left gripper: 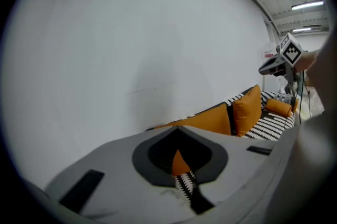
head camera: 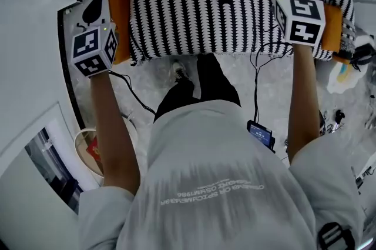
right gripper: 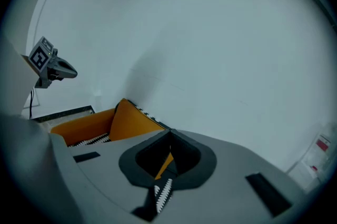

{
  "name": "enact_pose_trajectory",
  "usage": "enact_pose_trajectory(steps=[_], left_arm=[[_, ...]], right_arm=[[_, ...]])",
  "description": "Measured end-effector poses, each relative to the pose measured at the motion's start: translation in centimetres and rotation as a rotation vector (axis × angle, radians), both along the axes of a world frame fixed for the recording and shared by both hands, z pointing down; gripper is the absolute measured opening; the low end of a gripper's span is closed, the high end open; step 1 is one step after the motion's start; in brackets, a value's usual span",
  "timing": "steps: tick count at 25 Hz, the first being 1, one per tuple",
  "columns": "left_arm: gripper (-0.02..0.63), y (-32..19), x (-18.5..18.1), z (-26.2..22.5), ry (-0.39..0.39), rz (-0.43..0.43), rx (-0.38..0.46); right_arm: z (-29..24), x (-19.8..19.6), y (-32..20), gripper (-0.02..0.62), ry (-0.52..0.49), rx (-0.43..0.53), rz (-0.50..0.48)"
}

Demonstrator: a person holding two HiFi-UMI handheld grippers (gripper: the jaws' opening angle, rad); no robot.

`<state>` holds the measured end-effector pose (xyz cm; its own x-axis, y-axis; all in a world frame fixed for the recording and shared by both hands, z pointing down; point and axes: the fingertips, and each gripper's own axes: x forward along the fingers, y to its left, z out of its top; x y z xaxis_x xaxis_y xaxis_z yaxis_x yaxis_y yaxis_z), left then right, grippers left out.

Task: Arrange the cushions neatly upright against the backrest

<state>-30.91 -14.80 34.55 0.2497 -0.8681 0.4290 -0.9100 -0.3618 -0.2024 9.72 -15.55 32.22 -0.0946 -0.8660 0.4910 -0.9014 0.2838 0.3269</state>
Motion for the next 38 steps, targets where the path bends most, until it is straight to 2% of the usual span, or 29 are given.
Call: enact_pose_trajectory(steps=[12,21,26,31,38], left_arm=[[0.02,11.7,4.0,-10.5,0.053,0.137,0.172],[0.02,19.7,5.8,-17.1,0.064,0.186,0.266],[0.02,23.4,7.4,-19.2,0.08,0.195,0.303],[0.02,26.9,9.4,-20.7,0.088,0.201,0.318],[0.02,35.2,14.0,-21.3,0.091,0.164,0.338]], right_arm=[[-10.9,-4.1,14.4,0.003,-0.076,0.165,-0.037],[-15.6,-6.5,22.3,0.003,-0.166,0.242,-0.062],[-16.3,-7.3,25.2,0.003,-0.188,0.233,-0.091],[-17.6,-7.0,28.4,0.003,-0.188,0.24,-0.128],[-18.0,-3.2,35.6,0.003,-0.186,0.243,-0.184]])
